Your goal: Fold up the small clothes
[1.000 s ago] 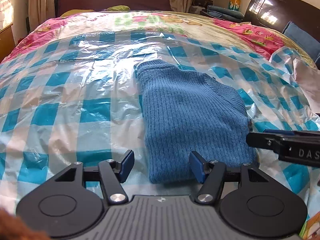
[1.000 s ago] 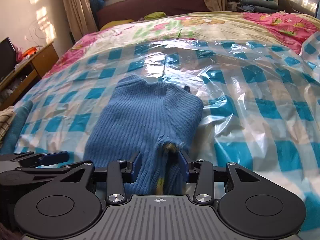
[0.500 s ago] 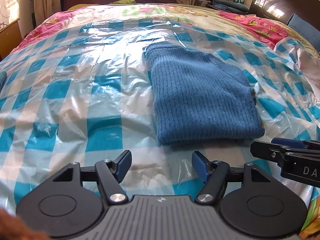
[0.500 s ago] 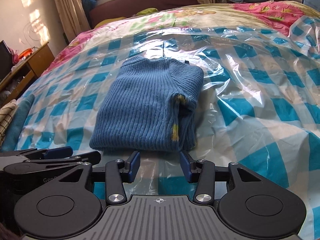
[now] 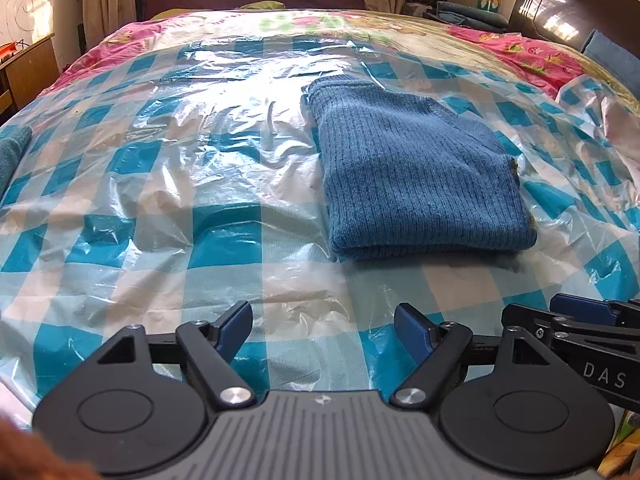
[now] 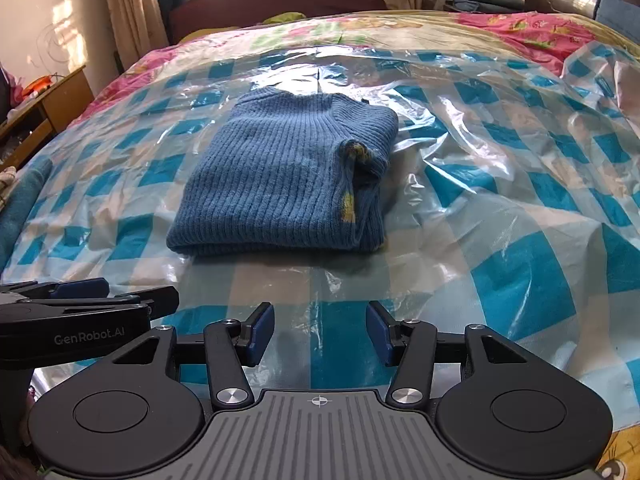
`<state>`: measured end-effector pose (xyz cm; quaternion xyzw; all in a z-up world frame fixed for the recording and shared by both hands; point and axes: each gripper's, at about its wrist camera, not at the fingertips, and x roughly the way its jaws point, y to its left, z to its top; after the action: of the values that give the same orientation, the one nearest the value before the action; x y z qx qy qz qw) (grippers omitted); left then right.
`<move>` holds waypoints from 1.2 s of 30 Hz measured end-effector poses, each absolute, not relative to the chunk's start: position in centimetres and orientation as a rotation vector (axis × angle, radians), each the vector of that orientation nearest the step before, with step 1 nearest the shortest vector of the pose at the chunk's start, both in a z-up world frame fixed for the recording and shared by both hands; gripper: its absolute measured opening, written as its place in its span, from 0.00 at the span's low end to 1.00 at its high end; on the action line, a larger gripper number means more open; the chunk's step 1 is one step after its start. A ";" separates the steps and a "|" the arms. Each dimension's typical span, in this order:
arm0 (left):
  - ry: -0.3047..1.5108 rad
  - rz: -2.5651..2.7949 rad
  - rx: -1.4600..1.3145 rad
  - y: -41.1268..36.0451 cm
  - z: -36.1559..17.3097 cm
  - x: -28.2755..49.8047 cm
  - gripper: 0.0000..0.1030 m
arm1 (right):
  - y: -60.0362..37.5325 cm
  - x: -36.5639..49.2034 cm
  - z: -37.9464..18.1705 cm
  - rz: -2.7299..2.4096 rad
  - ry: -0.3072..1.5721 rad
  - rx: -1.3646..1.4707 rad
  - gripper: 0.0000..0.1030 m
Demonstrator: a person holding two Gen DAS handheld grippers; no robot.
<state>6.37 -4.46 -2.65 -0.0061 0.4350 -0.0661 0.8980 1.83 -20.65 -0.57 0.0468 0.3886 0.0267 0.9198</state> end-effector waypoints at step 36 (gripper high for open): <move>0.918 -0.084 0.087 -6.0 -2.5 5.9 0.96 | -21.1 1.6 -1.2 0.037 0.809 0.113 0.60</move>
<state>5.89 -5.98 -2.46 0.0420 0.4426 -0.0407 0.8948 1.62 -21.06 -1.20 0.0548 0.3932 0.0180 0.9177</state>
